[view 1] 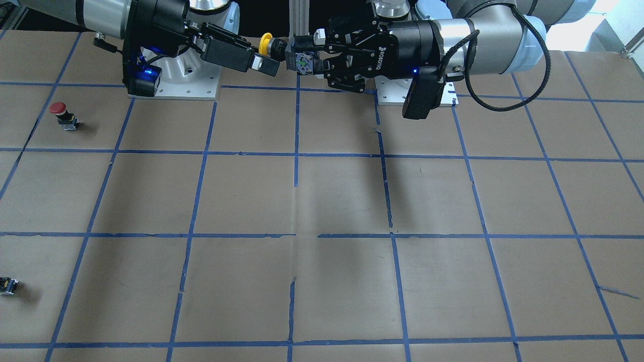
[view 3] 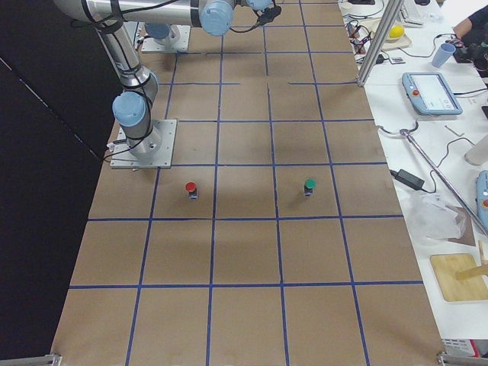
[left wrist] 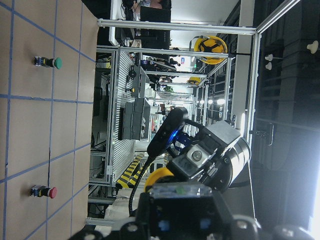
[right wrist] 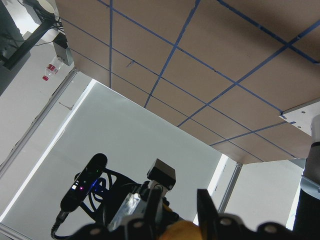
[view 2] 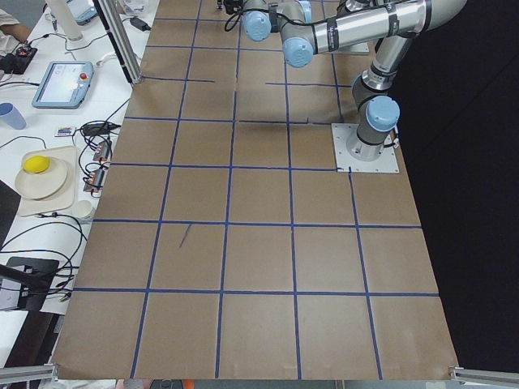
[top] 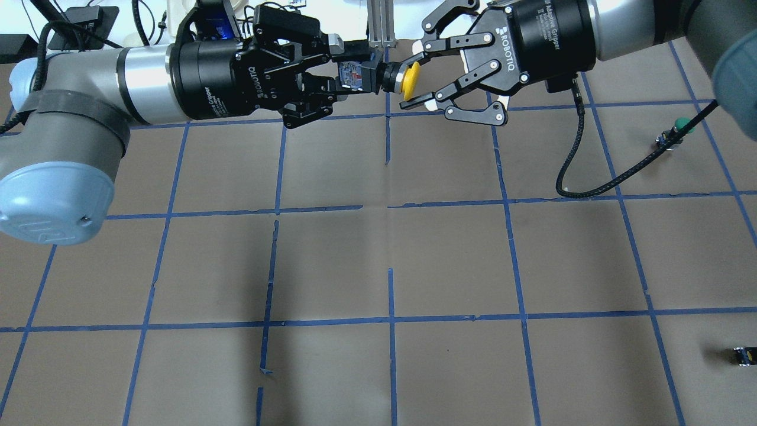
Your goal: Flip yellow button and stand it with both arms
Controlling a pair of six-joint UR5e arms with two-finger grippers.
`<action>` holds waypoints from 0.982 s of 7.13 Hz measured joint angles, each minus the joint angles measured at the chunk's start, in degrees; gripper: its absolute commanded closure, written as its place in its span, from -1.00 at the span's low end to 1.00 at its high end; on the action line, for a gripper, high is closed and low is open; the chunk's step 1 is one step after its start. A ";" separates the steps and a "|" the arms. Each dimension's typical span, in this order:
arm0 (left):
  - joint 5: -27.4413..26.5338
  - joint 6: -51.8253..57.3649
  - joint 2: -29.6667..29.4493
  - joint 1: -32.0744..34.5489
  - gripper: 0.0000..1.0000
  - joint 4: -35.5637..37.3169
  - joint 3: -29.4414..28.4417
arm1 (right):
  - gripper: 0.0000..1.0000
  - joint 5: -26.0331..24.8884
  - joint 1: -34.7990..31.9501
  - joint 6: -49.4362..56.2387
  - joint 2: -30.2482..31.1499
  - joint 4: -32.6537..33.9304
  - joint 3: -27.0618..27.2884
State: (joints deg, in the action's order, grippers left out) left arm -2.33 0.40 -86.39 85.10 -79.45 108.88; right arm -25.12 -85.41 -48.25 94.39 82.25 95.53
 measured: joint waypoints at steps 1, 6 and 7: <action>-0.02 0.00 -0.01 0.00 0.97 0.00 0.01 | 0.46 0.05 0.06 0.00 0.00 0.01 -0.07; -0.04 -0.11 0.20 0.06 0.97 -0.01 -0.13 | -0.65 0.25 0.42 -0.09 0.01 -0.07 -0.56; -0.05 -0.08 0.21 0.05 0.97 -0.01 -0.14 | -0.70 0.39 0.50 -0.16 0.04 -0.05 -0.60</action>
State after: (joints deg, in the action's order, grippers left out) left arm -2.38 0.32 -86.19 85.14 -79.46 108.74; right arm -24.73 -84.91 -48.40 94.42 82.20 94.94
